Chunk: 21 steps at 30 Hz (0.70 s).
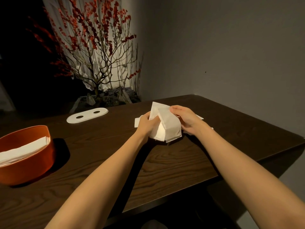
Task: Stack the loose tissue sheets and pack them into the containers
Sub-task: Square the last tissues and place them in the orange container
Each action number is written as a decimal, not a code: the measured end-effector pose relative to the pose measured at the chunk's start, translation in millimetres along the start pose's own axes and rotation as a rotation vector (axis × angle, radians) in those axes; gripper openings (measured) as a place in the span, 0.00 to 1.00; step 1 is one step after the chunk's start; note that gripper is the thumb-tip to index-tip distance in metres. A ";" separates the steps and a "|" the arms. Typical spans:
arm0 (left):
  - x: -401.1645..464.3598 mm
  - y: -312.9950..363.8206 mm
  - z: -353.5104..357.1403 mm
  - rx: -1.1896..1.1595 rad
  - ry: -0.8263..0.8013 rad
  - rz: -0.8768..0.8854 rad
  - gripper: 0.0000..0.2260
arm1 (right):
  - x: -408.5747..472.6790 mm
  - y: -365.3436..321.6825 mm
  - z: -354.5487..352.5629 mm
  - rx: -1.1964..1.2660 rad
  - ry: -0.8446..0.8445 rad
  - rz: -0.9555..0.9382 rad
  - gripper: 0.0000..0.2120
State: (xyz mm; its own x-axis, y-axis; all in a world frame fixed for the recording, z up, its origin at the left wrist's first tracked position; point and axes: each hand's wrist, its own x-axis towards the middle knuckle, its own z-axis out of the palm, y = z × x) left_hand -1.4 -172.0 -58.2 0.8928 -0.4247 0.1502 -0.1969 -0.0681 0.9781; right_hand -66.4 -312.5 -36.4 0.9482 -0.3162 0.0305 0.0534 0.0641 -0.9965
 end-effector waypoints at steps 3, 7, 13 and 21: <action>-0.3 -7.6 1.1 -0.052 0.031 0.053 0.06 | 5.3 5.8 16.4 0.020 0.089 -0.023 0.05; 1.8 -10.4 4.5 -0.102 0.049 0.019 0.07 | 10.6 13.1 31.3 0.067 0.197 -0.021 0.08; 7.3 -15.5 2.5 -0.154 0.041 -0.008 0.11 | 14.4 19.2 29.3 0.012 0.212 -0.209 0.09; 10.6 -20.8 -11.0 -0.294 0.154 -0.098 0.08 | 14.0 20.9 29.6 0.027 0.221 -0.225 0.04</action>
State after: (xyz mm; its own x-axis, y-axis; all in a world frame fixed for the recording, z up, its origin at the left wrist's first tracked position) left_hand 16.7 -165.2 -75.4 0.9567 -0.2863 0.0520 -0.0023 0.1714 0.9852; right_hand -42.7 -287.5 -54.5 0.8207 -0.5234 0.2292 0.2650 -0.0068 -0.9642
